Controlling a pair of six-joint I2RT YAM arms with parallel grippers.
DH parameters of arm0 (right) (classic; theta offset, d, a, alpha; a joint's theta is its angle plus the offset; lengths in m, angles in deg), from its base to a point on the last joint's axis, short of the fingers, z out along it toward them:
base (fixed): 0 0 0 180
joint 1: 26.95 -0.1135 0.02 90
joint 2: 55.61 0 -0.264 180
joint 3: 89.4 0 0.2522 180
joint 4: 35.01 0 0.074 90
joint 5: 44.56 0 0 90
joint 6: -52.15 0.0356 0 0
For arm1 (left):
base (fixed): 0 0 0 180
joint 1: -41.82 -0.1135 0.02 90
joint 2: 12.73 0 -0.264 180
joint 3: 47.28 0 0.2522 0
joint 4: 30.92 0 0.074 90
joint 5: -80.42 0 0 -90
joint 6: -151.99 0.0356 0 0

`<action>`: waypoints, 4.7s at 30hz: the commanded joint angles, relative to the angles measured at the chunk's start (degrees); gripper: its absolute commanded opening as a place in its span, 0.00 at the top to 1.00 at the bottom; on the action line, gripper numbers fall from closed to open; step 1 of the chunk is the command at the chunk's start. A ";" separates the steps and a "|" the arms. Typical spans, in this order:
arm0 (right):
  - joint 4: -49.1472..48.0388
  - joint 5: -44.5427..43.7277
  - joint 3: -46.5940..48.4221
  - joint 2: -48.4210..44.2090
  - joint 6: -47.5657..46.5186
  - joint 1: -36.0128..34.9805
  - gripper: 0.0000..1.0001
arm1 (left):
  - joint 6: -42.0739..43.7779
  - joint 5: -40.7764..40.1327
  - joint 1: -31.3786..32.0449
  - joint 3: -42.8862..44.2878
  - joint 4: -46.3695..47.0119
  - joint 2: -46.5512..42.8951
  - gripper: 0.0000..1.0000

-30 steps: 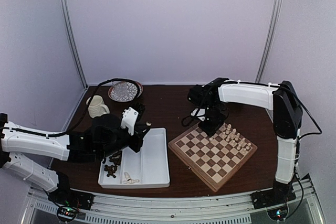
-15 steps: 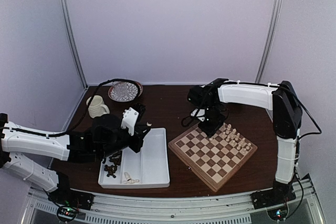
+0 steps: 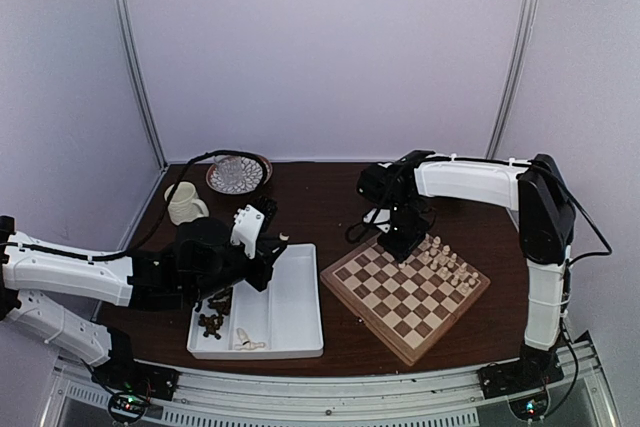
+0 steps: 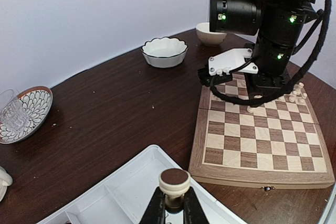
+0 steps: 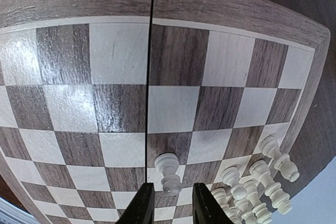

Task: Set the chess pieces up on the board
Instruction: Pick up the pawn from the chessboard, then place the pawn at f2, then pass from the left arm to the right

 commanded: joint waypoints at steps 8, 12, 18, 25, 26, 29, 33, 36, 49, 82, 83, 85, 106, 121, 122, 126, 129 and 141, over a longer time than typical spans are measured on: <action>0.55 0.51 -0.73 1.23 0.11 -0.09 0.74 | 0.80 0.75 -0.20 0.95 1.07 -0.12 0.92; 0.44 0.61 -0.73 1.26 0.16 -0.06 0.76 | 0.77 0.81 -0.23 0.95 1.04 -0.04 0.91; 0.57 0.31 -0.81 1.37 0.25 0.03 0.74 | 0.83 0.81 -0.21 1.03 0.96 0.18 0.91; 0.47 0.14 -0.85 1.47 0.42 0.21 0.73 | 0.89 0.89 -0.22 1.02 0.87 0.16 0.92; 0.41 0.17 -0.90 1.52 0.42 0.21 0.73 | 0.88 0.95 -0.19 1.12 0.85 0.13 0.91; 0.64 0.34 -0.74 1.90 0.42 0.21 0.75 | 0.89 1.09 -0.19 1.22 0.79 0.26 0.92; 0.74 0.60 -0.73 1.86 0.34 0.21 0.79 | 0.83 1.18 -0.24 1.20 0.68 0.17 0.91; 0.63 0.41 -0.73 1.37 0.42 0.23 0.84 | 0.91 1.18 -0.23 1.21 0.68 0.11 0.92; -1.51 -4.34 -2.22 -3.63 2.87 2.47 0.94 | 0.90 1.14 -0.28 1.17 0.61 -0.17 0.92; -3.01 -6.44 -0.95 0.48 4.15 6.01 0.93 | 0.70 1.76 -0.22 1.13 0.50 -0.09 0.92; -3.05 -6.45 -0.91 0.54 4.12 6.01 0.92 | 0.72 1.80 -0.24 1.11 0.50 -0.14 0.92; -3.09 -6.45 -0.84 0.66 4.16 6.05 0.92 | 0.67 1.91 -0.25 1.16 0.50 -0.12 0.92; -3.40 -6.63 -0.37 1.80 3.98 6.27 0.83 | 0.72 2.15 -0.24 1.21 0.41 -0.10 0.92; -4.83 -6.62 -0.98 -1.85 4.15 6.19 0.71 | 0.72 2.11 -0.23 1.30 0.32 -0.07 0.92; -4.88 -6.67 -1.06 -2.19 4.05 6.20 0.70 | 0.67 2.16 -0.25 1.30 0.32 -0.10 0.92; -5.01 -8.43 -1.18 -3.80 3.67 5.67 0.70 | 0.67 2.16 -0.25 1.30 0.28 -0.06 0.92; -5.84 -10.64 -1.82 -6.10 3.34 4.63 0.68 | 0.63 2.20 -0.25 1.39 0.16 0.07 0.92; -21.51 -12.40 -11.23 -21.66 -6.56 -6.25 0.62 | -1.93 4.29 -0.24 1.04 1.03 0.38 0.91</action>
